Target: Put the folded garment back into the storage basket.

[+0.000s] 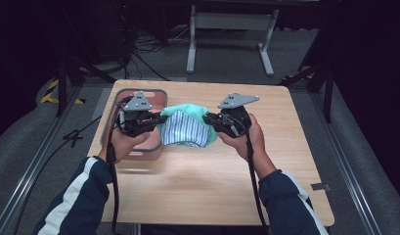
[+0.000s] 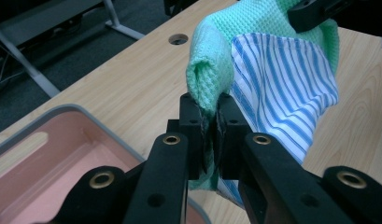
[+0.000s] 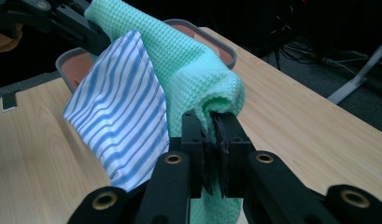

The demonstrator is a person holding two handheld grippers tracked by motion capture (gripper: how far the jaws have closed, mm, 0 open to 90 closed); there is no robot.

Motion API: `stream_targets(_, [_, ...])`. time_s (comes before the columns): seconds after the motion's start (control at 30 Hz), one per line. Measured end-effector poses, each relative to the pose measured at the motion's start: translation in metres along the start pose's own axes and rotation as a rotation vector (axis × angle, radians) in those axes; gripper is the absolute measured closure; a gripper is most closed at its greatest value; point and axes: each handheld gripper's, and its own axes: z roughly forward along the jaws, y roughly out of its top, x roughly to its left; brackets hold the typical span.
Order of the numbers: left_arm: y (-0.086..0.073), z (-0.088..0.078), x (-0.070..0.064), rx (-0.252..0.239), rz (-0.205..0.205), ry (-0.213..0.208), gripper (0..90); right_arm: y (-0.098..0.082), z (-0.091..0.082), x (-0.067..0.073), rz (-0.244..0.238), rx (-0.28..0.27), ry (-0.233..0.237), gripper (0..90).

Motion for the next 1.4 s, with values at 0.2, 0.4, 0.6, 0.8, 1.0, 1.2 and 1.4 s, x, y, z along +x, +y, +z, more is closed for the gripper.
stream_targets(0.2, [-0.007,-0.020,0.012,0.005,-0.005,0.046,83.5,0.014,0.016,0.008,-0.015,-0.001,0.013,83.1])
stream_targets(0.4, [-0.015,-0.032,0.024,0.014,-0.026,0.083,83.5,0.027,0.035,0.018,-0.030,0.010,0.032,83.1])
stream_targets(0.6, [-0.021,-0.042,0.033,0.015,-0.044,0.113,83.5,0.035,0.051,0.025,-0.037,0.010,0.047,83.1])
stream_targets(0.8, [-0.028,-0.048,0.041,0.027,-0.029,0.158,83.5,0.040,0.070,0.030,-0.037,0.015,0.058,83.0])
stream_targets(1.0, [-0.038,-0.053,0.055,0.038,-0.038,0.198,83.4,0.046,0.091,0.037,-0.034,0.016,0.069,83.0])
stream_targets(1.2, [-0.051,-0.055,0.066,0.045,-0.067,0.234,83.4,0.053,0.115,0.050,-0.046,0.037,0.078,83.0])
stream_targets(1.4, [-0.064,-0.058,0.072,0.049,-0.091,0.235,83.4,0.056,0.138,0.058,-0.052,0.060,0.092,82.9])
